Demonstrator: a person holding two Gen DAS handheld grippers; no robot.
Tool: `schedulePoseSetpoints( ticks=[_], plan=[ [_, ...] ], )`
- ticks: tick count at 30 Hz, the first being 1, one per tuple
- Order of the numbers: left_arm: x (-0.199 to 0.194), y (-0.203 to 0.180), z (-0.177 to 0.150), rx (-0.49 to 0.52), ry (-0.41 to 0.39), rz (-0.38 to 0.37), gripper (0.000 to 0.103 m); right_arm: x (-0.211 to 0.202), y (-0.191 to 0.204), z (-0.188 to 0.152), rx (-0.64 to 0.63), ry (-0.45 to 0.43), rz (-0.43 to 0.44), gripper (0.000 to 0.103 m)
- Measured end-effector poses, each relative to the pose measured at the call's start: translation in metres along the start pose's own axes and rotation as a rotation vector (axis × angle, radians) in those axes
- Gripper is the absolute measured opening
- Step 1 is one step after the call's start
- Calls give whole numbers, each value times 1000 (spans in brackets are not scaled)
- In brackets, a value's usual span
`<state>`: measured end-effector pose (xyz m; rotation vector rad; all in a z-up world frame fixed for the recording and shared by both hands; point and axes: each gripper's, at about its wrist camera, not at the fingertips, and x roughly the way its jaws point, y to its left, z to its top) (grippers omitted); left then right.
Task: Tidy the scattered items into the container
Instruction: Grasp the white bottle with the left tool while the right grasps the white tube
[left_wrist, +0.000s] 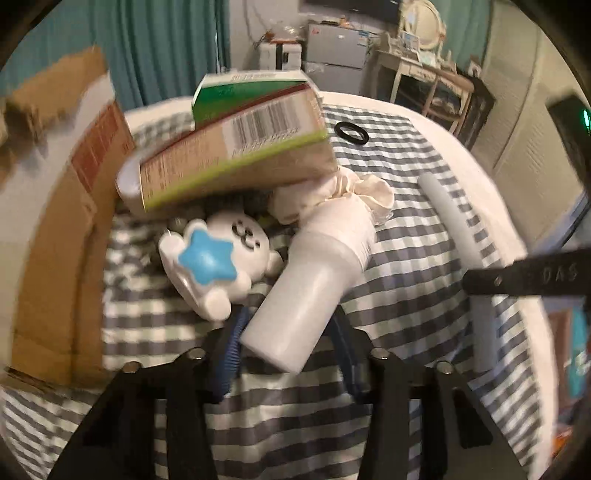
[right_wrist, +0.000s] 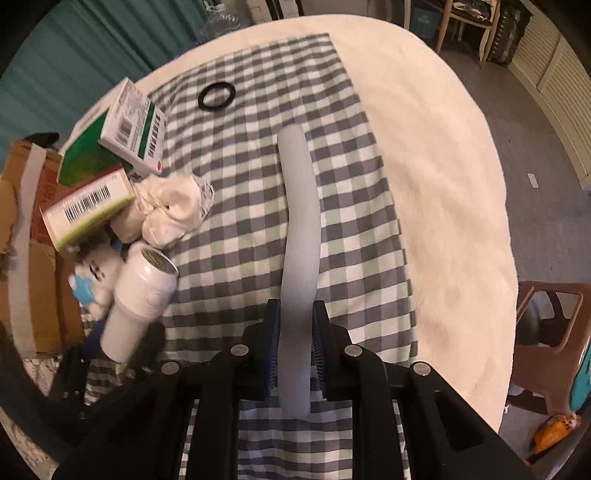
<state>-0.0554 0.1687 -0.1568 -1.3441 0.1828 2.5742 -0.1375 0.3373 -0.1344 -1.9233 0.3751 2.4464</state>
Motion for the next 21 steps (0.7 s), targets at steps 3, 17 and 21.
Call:
schedulePoseSetpoints(
  ticks=[3, 17, 21],
  plan=[
    [-2, -3, 0, 6, 3, -7, 40, -3, 1, 0, -1, -7, 6, 17],
    [-18, -5, -13, 4, 77, -47, 36, -16, 7, -14, -28, -5, 36, 17],
    [-25, -3, -7, -10, 51, -48, 36, -21, 5, -18, -23, -9, 42, 17]
  ],
)
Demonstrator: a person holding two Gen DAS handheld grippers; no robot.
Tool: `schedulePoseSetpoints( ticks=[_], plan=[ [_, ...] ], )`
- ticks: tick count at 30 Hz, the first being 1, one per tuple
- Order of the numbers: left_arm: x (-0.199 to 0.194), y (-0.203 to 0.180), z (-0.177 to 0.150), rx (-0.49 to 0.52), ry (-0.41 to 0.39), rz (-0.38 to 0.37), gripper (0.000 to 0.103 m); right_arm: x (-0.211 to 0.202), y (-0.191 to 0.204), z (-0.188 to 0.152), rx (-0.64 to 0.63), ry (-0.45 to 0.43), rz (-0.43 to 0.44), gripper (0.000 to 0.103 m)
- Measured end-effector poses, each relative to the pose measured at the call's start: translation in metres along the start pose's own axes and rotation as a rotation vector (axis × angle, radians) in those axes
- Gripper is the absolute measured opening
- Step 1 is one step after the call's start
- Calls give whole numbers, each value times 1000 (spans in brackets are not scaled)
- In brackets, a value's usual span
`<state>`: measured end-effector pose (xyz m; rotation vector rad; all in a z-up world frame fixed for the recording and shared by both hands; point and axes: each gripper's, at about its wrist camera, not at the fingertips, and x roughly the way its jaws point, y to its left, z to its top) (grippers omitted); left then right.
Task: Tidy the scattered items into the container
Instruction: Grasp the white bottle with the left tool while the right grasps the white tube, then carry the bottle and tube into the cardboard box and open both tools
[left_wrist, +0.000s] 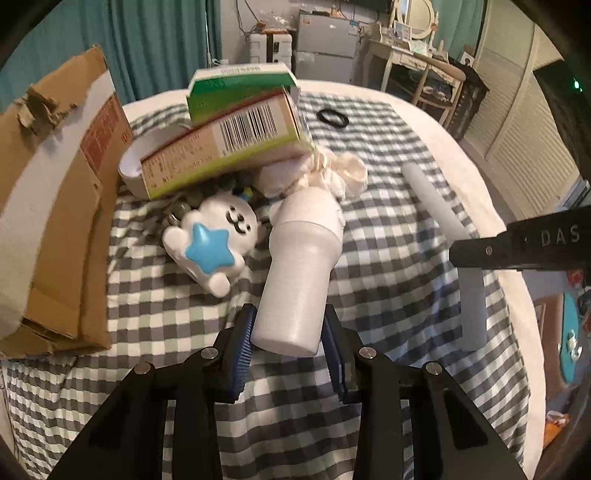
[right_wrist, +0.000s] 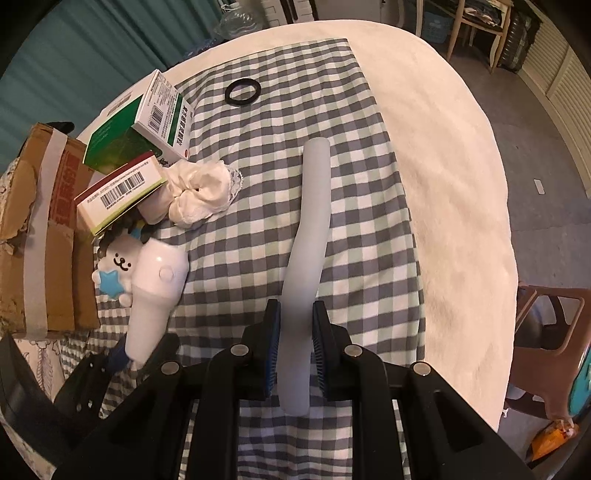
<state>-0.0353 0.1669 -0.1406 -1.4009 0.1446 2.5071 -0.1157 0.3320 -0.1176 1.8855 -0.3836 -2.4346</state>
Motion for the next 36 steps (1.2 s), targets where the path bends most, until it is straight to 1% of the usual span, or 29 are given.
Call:
schedulePoseSetpoints(
  ticks=[7, 10, 15, 23, 29, 32, 34, 36],
  plan=[
    [-19, 1, 11, -15, -50, -14, 34, -21, 4, 0, -1, -60, 40, 17],
    [-24, 0, 14, -23, -58, -19, 33, -31, 8, -3, -15, -72, 59, 17],
    [-35, 2, 17, -27, -69, -25, 32, -46, 19, -9, -33, -119, 89, 17],
    [-61, 8, 18, -42, -110, -10, 32, -69, 26, -18, -39, -175, 125, 17],
    [-84, 15, 21, -57, -157, 4, 32, -85, 30, -24, -41, -210, 144, 17],
    [-93, 20, 21, -67, -174, 9, 32, -84, 35, -26, -61, -201, 142, 17],
    [-96, 23, 22, -73, -175, 9, 32, -72, 36, -25, -57, -180, 129, 18],
    [-98, 26, 22, -83, -173, 5, 32, -51, 38, -22, -67, -131, 91, 19]
  ],
)
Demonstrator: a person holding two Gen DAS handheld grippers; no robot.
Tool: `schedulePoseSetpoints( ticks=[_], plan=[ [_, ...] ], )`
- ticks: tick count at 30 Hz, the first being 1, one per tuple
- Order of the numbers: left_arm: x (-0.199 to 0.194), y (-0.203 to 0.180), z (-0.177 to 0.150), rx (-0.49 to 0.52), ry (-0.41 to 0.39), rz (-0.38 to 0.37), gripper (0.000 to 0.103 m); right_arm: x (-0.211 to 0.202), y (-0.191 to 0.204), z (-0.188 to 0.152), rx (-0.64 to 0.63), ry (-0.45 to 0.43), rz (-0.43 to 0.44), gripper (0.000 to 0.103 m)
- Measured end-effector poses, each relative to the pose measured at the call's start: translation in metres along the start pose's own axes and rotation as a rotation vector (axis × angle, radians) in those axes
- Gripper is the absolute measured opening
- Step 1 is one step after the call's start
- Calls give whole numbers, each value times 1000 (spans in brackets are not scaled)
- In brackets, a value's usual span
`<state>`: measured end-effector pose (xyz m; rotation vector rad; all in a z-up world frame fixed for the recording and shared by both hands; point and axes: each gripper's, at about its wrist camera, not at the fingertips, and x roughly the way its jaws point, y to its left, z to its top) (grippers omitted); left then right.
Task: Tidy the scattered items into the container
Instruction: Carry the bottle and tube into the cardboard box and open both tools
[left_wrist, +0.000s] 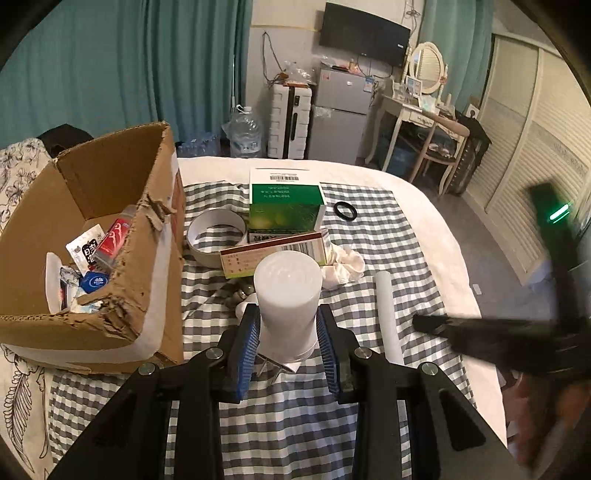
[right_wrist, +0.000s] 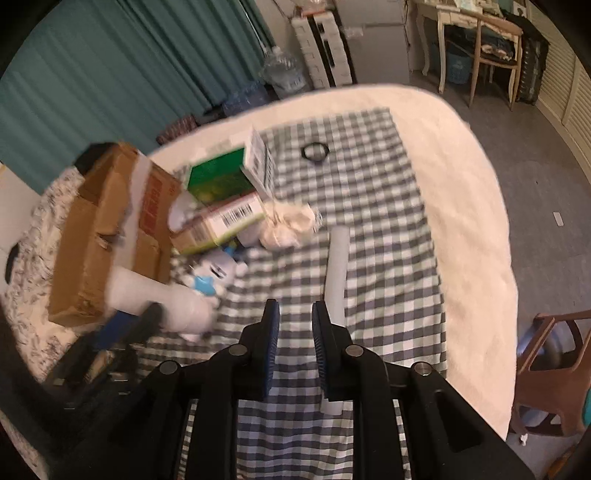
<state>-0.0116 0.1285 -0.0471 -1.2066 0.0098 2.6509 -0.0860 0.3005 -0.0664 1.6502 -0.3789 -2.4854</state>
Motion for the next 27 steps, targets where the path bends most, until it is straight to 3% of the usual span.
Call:
schedulePoseSetpoints(
  ticks=[3, 6, 11, 12, 15, 27],
  plan=[
    [-2, 4, 1, -8, 0, -3, 32, 41, -6, 0, 9, 94, -80, 22],
    [-4, 4, 2, -9, -1, -2, 32, 76, -15, 0, 40, 166, -99, 23],
    [-2, 7, 3, -17, 7, -9, 32, 93, -15, -2, 28, 181, -146, 27],
    [-2, 9, 3, -21, 10, -12, 32, 92, -15, -2, 28, 179, -144, 27],
    [-2, 10, 4, -25, 12, -17, 32, 85, -20, -5, 35, 149, -127, 10],
    [-33, 19, 18, -52, -61, -49, 32, 0, -10, -11, 82, -58, 10, 10]
  ],
)
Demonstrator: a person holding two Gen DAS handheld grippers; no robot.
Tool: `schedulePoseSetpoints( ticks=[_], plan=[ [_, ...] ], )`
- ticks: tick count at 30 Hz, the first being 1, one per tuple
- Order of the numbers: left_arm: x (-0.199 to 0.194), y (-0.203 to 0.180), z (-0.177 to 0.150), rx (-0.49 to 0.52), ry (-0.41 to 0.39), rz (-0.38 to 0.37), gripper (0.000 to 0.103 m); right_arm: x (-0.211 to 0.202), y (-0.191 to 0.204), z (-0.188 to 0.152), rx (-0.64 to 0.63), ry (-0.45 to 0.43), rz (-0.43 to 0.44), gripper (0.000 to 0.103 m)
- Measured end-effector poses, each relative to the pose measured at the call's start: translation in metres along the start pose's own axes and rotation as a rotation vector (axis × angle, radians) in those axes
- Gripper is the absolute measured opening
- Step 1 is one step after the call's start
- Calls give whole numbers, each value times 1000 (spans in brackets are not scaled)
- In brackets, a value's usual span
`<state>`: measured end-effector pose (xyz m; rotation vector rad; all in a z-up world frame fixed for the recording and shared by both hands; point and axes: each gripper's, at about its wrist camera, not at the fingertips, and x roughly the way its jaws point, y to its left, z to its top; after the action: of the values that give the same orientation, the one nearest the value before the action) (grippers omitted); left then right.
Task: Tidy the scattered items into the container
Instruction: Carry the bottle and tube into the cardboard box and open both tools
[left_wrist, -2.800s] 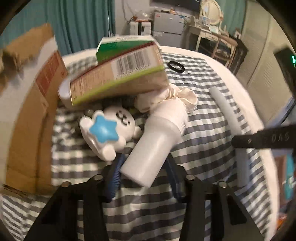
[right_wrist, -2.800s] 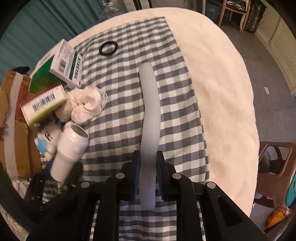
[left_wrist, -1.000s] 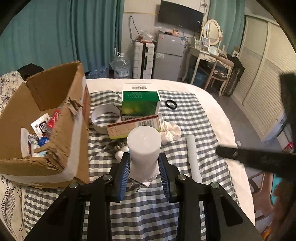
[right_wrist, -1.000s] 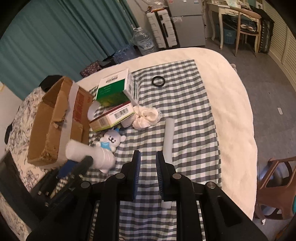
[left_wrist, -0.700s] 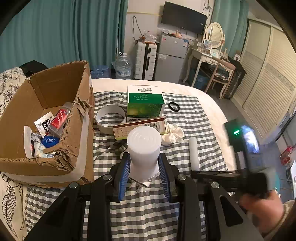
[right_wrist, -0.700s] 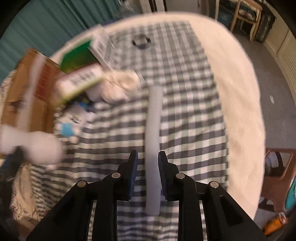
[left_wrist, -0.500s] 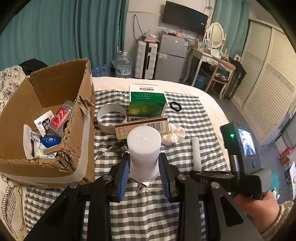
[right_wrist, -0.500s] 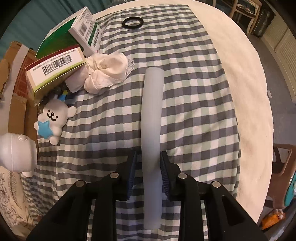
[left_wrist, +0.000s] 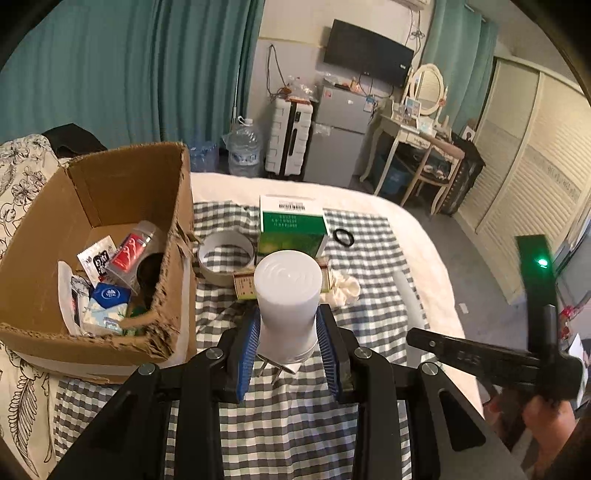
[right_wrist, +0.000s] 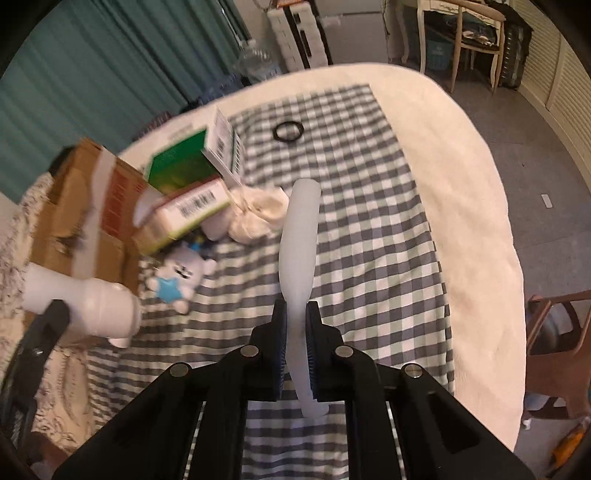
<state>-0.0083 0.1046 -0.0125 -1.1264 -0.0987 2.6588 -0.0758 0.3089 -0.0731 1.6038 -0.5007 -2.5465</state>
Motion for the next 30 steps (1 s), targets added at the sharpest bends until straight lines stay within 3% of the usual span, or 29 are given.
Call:
schedulePoseSetpoints(
  ticks=[9, 13, 18, 23, 26, 28, 29, 30],
  plan=[
    [-45, 18, 42, -20, -117, -25, 32, -74, 62, 11, -78, -133, 123, 9],
    [-69, 52, 69, -66, -175, -26, 32, -93, 103, 17, -133, -158, 189, 9],
    [-84, 113, 84, -142, -241, 43, 32, -97, 173, 29, -216, -169, 289, 9],
    [-64, 169, 78, -218, -180, 63, 32, -70, 233, 42, -261, -161, 345, 10],
    [-45, 187, 74, -251, -139, 36, 34, -49, 256, 48, -262, -153, 359, 14],
    [-38, 193, 76, -245, -131, 45, 54, -36, 265, 50, -247, -153, 344, 23],
    [-36, 195, 76, -241, -140, 58, 78, -33, 266, 50, -238, -158, 334, 29],
    [-37, 195, 74, -244, -155, 68, 90, -30, 266, 52, -232, -166, 322, 44]
  ],
)
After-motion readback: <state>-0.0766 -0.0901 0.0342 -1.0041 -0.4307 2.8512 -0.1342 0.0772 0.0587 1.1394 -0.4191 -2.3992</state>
